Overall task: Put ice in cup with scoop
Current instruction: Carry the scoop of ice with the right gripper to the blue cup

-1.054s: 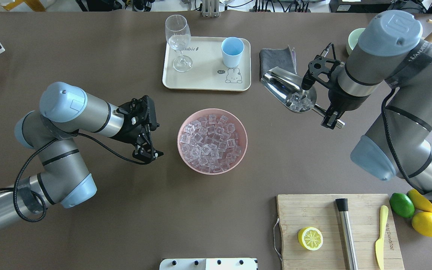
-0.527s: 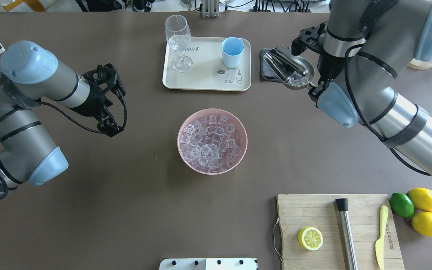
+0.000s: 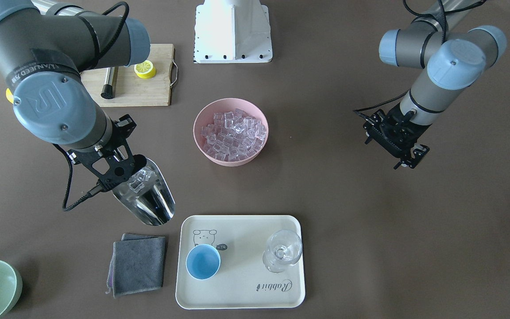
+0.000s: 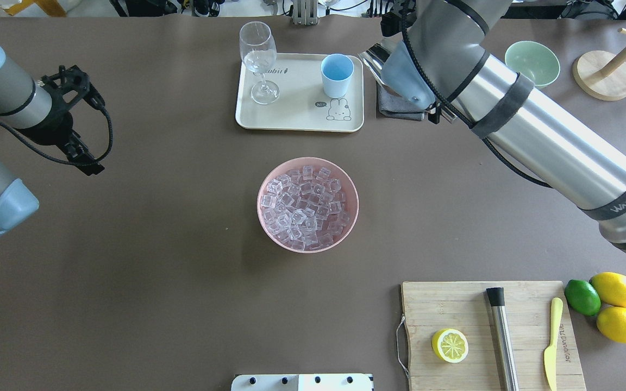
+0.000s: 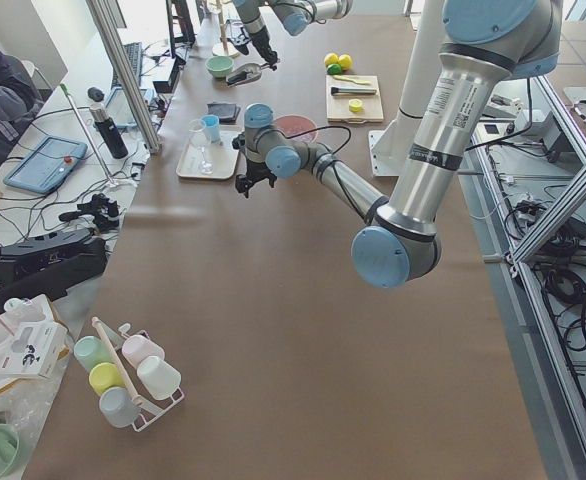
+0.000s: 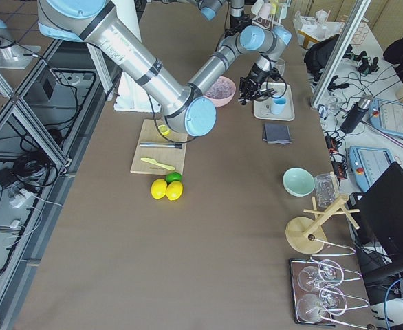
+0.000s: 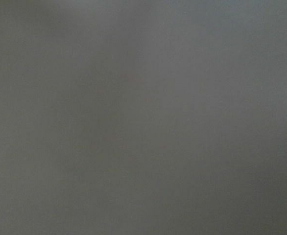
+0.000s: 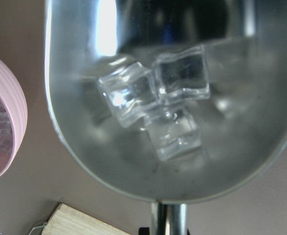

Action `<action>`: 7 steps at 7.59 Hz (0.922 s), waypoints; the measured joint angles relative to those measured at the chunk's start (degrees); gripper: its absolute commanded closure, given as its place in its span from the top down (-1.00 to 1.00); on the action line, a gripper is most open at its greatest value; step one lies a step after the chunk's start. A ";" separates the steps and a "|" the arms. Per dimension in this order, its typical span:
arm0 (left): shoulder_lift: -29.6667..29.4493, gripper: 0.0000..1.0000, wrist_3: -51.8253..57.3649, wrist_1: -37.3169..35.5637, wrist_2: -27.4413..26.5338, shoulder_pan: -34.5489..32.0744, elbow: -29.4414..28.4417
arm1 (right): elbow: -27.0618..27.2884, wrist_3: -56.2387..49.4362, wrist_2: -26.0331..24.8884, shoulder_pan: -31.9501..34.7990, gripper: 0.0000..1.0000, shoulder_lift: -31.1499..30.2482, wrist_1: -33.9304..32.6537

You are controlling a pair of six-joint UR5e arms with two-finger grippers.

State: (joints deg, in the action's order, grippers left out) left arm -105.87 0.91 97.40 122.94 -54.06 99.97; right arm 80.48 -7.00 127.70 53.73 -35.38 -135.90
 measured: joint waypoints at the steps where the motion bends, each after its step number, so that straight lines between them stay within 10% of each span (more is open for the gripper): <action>1: 3.16 0.97 -0.16 -0.03 0.52 -2.82 -0.11 | -5.51 -1.48 -0.18 0.59 -1.00 3.60 -0.70; 7: 19.00 0.97 -0.03 0.00 9.81 -25.94 -4.70 | -22.83 -8.55 -4.00 1.05 -1.00 15.81 -4.90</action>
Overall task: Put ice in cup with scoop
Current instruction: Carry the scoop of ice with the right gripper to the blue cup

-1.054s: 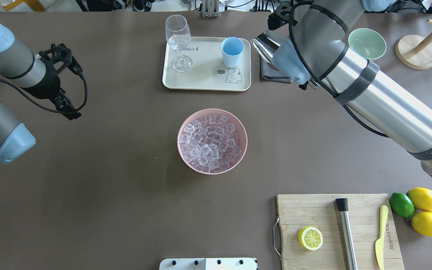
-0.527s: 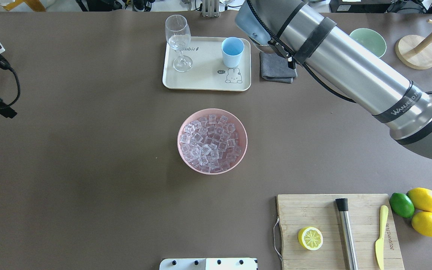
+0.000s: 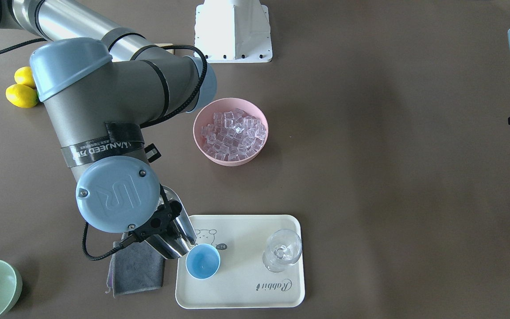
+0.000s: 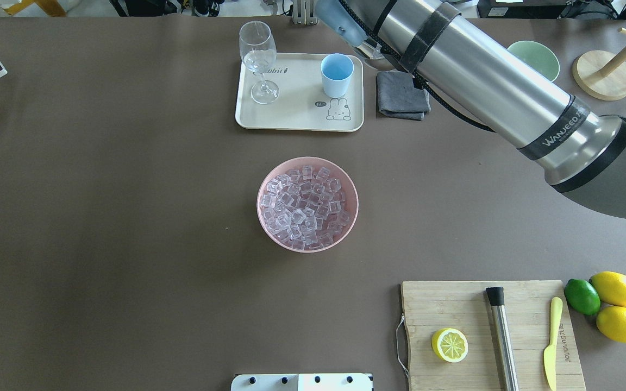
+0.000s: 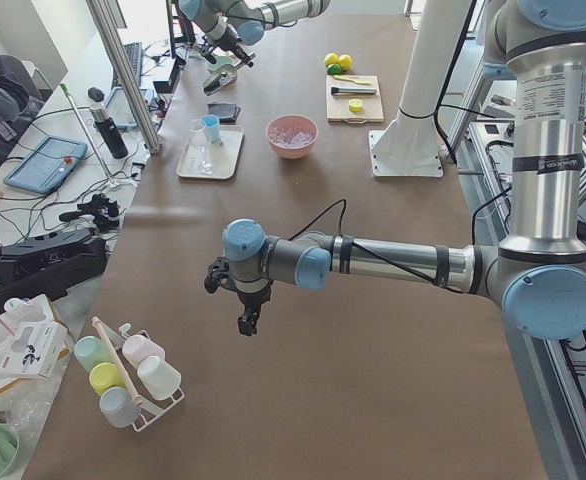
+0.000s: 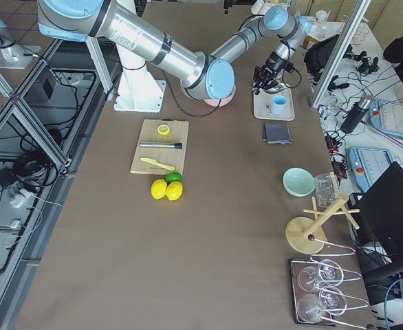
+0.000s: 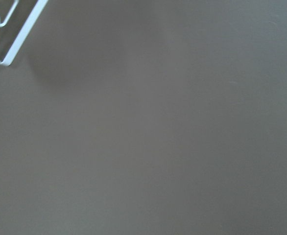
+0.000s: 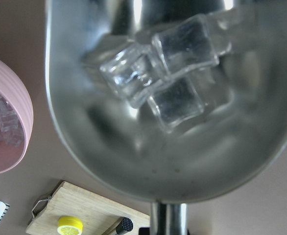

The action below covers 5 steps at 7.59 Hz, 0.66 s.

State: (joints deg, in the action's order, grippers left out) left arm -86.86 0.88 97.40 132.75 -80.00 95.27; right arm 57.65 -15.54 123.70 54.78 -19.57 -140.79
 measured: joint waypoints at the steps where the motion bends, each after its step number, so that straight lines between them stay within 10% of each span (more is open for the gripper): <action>1: 0.58 0.97 0.04 -0.02 3.12 -4.20 -2.62 | -0.58 -0.47 -0.28 -0.07 -1.00 0.39 0.17; 5: 0.84 0.97 -0.41 -0.67 5.43 -9.59 -5.81 | -2.75 -0.69 -0.23 -0.34 -1.00 0.70 4.00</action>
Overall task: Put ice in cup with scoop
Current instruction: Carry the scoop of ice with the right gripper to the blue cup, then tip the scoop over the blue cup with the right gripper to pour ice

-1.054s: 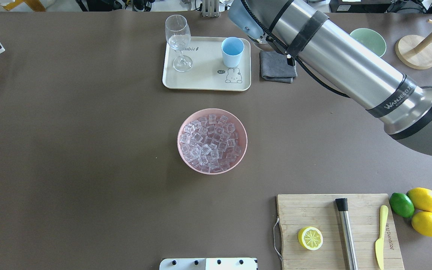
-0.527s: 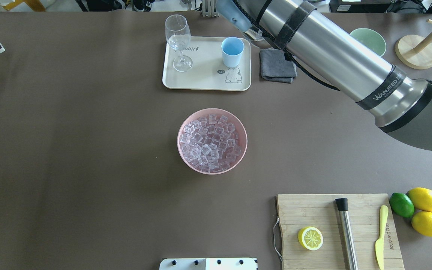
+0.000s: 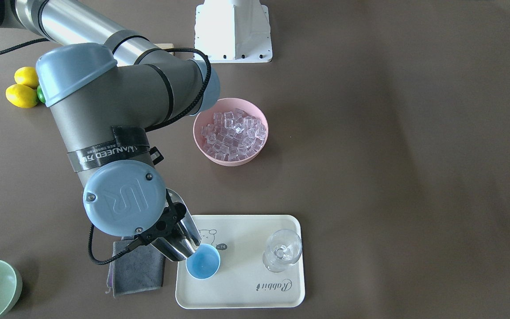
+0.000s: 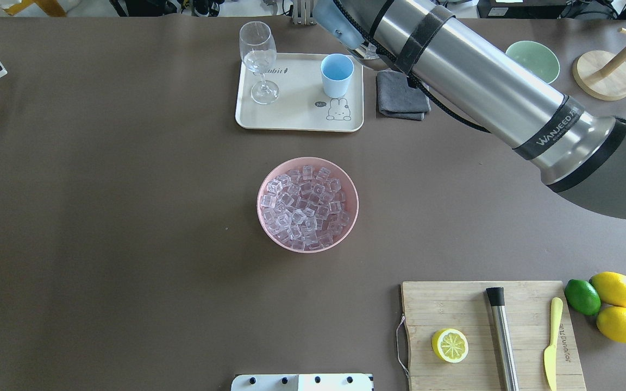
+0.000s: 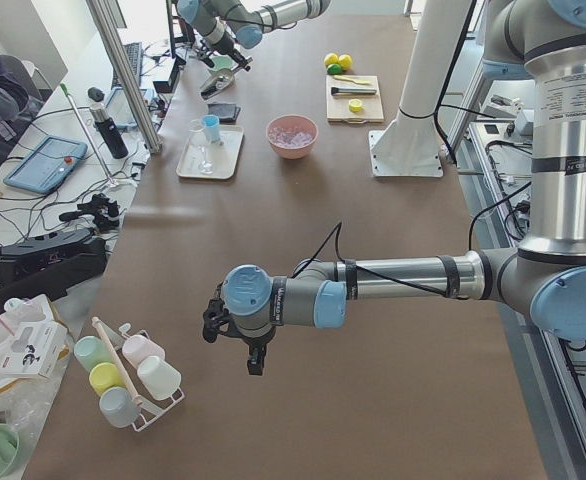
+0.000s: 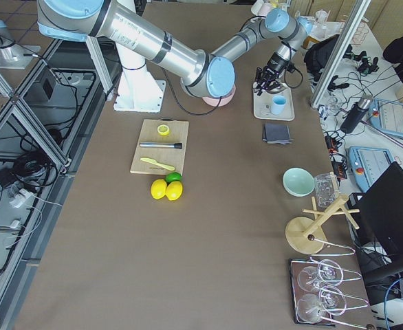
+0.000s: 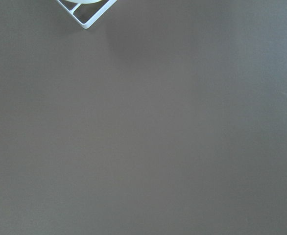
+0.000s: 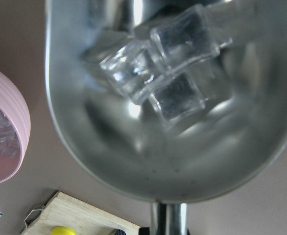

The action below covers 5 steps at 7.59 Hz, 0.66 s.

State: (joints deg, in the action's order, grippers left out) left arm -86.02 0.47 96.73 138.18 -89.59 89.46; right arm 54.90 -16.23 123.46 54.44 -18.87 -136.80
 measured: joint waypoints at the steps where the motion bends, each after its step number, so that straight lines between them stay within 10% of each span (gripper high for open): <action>1: 0.01 0.97 -0.02 -0.08 -0.04 -0.12 -0.36 | -1.14 -0.07 0.00 -0.03 -1.00 0.39 0.05; 5: -0.08 0.97 -0.03 -0.05 -0.13 -0.32 -2.37 | -11.22 -5.49 -0.90 -0.11 -1.00 4.60 -0.04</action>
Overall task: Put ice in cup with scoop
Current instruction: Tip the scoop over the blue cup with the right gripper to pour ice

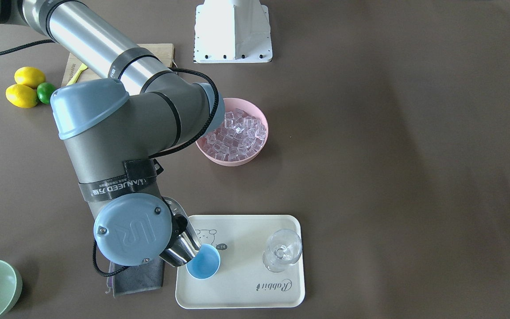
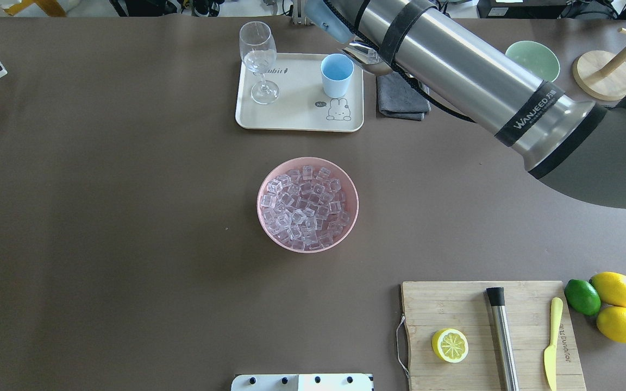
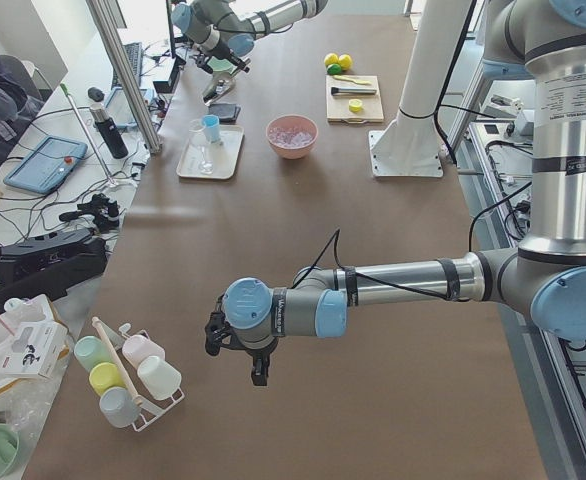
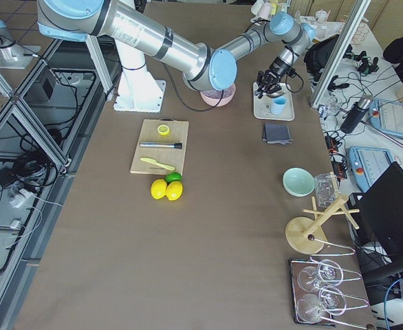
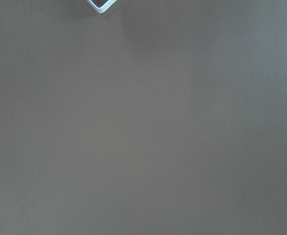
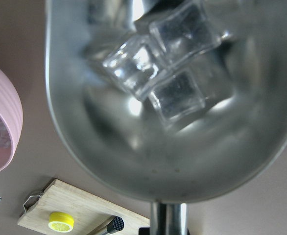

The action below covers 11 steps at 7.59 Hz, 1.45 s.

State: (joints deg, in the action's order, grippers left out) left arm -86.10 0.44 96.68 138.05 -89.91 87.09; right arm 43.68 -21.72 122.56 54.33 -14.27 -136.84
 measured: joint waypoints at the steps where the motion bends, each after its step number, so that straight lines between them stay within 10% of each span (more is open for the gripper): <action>1: -0.13 0.97 0.00 0.04 0.01 0.02 -0.45 | -2.85 -1.50 -0.58 -0.26 -1.00 1.51 -0.01; 6: -0.06 0.97 0.00 0.00 -0.05 -0.09 -2.27 | -14.23 -4.51 -2.89 -1.68 -1.00 7.23 0.15; 11: -0.41 0.97 0.00 0.00 -0.06 0.03 -2.89 | -7.74 -4.69 -3.20 -1.80 -1.00 3.94 -0.01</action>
State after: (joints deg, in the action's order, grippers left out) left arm -86.51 0.44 96.68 137.99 -89.88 84.21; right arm 35.94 -26.41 119.36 52.53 -10.33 -136.84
